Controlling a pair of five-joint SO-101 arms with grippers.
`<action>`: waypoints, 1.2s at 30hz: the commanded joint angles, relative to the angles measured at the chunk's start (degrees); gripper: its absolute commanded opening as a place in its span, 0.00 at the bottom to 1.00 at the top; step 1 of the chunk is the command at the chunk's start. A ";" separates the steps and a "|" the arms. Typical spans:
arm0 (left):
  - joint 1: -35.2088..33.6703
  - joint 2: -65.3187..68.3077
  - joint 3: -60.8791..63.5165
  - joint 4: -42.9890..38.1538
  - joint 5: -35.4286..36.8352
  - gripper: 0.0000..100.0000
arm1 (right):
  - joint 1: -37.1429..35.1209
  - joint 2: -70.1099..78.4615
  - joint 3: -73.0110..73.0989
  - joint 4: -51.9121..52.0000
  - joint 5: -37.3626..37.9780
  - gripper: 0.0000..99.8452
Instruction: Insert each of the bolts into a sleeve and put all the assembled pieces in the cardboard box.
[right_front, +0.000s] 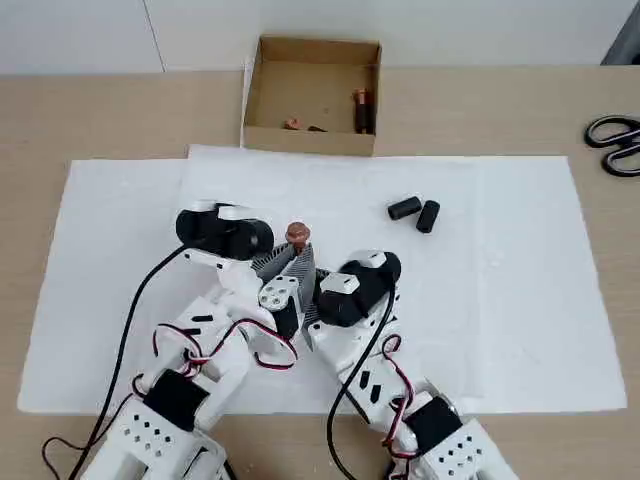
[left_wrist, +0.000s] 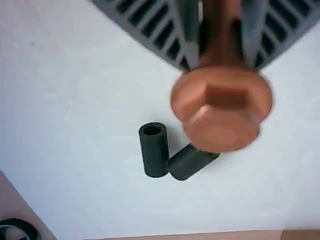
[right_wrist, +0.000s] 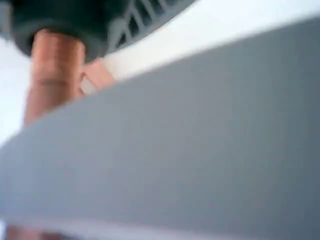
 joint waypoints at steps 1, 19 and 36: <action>0.09 -0.70 -2.51 0.97 0.09 0.00 | 0.84 0.04 -1.23 -1.19 -0.09 0.00; 2.37 -0.26 -0.40 2.64 0.09 0.01 | 0.75 0.04 -1.23 -1.19 -0.09 0.00; 2.64 -0.26 1.80 2.81 -2.29 0.01 | 0.75 0.04 -1.23 -0.92 -0.09 0.00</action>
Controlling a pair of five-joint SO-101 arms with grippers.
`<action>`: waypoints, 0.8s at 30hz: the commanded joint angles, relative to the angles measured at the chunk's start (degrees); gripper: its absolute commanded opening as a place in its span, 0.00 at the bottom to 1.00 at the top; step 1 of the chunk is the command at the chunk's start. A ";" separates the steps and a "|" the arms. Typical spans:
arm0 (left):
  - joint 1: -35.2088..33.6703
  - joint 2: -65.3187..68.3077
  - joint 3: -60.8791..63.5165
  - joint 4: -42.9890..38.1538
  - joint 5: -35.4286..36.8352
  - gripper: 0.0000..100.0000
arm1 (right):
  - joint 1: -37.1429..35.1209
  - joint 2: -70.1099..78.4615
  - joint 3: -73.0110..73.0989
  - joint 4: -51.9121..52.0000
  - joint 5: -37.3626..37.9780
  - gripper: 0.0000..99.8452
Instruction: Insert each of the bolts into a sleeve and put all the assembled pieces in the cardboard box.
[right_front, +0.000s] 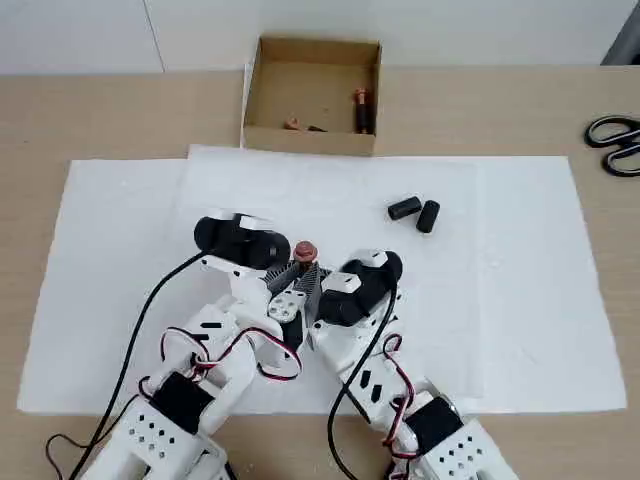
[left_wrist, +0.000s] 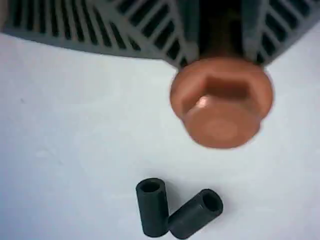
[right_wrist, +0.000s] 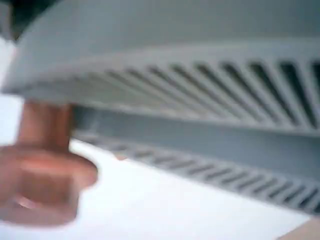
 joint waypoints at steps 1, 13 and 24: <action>0.09 -0.53 -0.40 0.18 -0.70 0.03 | 0.57 0.04 -1.23 -0.92 -0.09 0.00; -0.09 -0.70 -9.27 10.73 1.58 0.22 | 0.57 0.04 -1.23 -0.92 -0.09 0.00; -0.79 -0.70 -14.11 21.36 -3.25 0.22 | 0.66 0.04 -1.23 -0.92 -0.09 0.00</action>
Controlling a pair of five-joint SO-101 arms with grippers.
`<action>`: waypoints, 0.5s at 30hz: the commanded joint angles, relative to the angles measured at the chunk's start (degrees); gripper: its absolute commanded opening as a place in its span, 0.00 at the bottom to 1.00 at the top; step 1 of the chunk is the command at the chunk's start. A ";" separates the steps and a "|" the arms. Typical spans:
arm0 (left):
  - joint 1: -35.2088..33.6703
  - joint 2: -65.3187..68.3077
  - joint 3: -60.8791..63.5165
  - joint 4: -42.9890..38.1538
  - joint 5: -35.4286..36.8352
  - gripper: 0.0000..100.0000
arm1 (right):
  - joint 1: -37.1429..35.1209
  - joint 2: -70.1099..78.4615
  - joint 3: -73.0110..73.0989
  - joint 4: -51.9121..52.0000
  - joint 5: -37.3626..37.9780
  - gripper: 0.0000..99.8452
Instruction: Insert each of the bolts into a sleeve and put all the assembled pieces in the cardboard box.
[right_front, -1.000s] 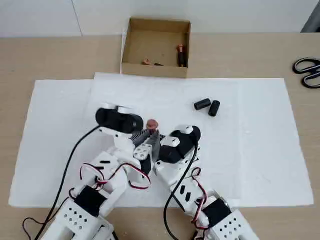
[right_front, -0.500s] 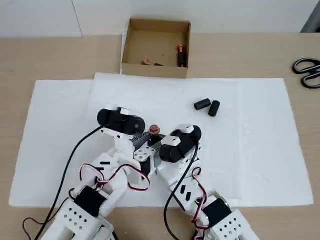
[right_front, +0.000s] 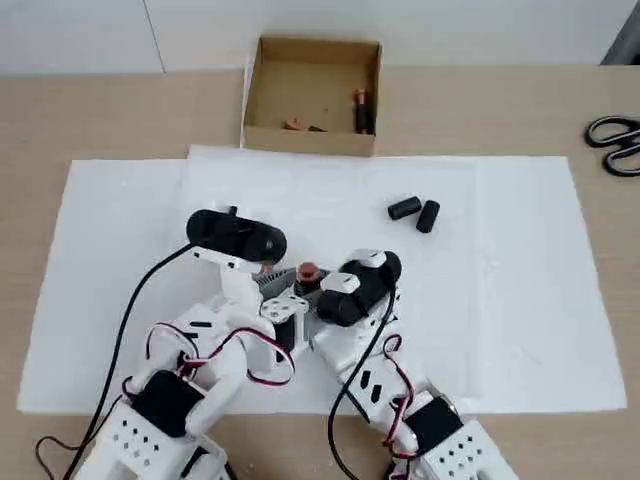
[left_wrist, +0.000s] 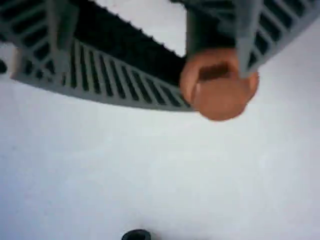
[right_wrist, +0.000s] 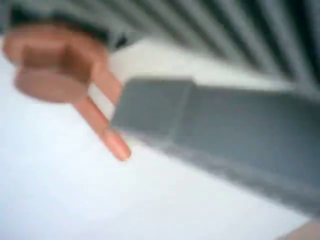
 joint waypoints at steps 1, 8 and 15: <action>-0.88 -0.70 -4.44 3.87 -4.40 0.22 | 0.57 0.04 -1.23 -0.92 -0.18 0.00; -7.30 -0.70 -11.03 10.37 -5.19 0.22 | 0.66 0.04 -1.23 -0.84 -0.18 0.00; -23.12 -0.70 -11.74 16.53 -19.52 0.22 | 5.23 0.04 -1.58 -0.57 -0.09 0.00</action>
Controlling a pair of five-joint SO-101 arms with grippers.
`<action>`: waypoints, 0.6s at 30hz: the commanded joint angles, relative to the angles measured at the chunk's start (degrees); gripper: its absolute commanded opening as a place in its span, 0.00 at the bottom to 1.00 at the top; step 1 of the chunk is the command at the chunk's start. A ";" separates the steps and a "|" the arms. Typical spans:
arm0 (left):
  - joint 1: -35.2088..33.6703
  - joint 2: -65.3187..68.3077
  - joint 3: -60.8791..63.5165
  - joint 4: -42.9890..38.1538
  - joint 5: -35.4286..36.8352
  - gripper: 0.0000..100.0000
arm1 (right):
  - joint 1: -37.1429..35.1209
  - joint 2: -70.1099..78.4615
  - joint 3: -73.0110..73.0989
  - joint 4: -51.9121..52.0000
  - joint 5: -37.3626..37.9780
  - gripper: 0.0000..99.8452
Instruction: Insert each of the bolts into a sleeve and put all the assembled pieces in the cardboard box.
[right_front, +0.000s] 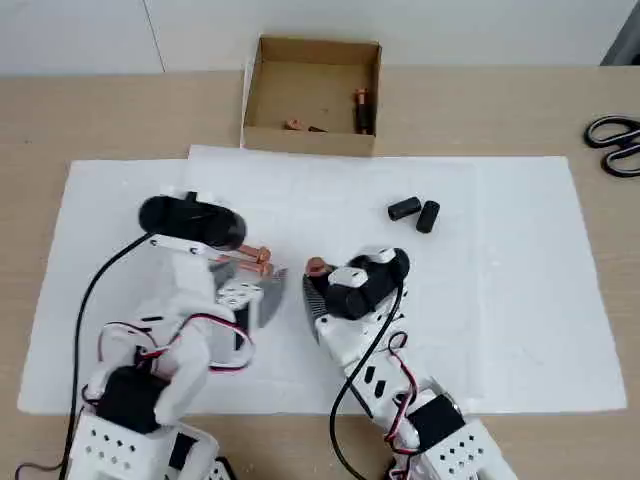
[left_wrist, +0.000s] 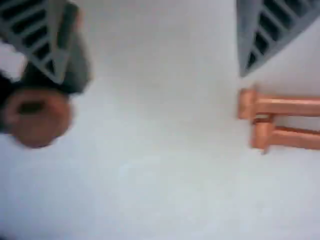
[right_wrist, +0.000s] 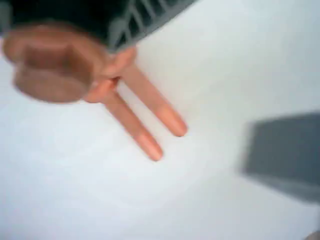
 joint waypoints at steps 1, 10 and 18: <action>-9.41 -0.62 -2.59 1.49 -9.23 0.22 | 2.68 0.22 -1.76 -0.31 0.00 0.00; -21.45 -0.62 -2.59 6.51 -11.60 0.21 | 11.47 1.19 -17.93 18.07 2.99 0.00; -21.36 -0.62 -2.59 8.00 -11.60 0.21 | 15.52 22.81 -42.55 23.25 8.97 0.00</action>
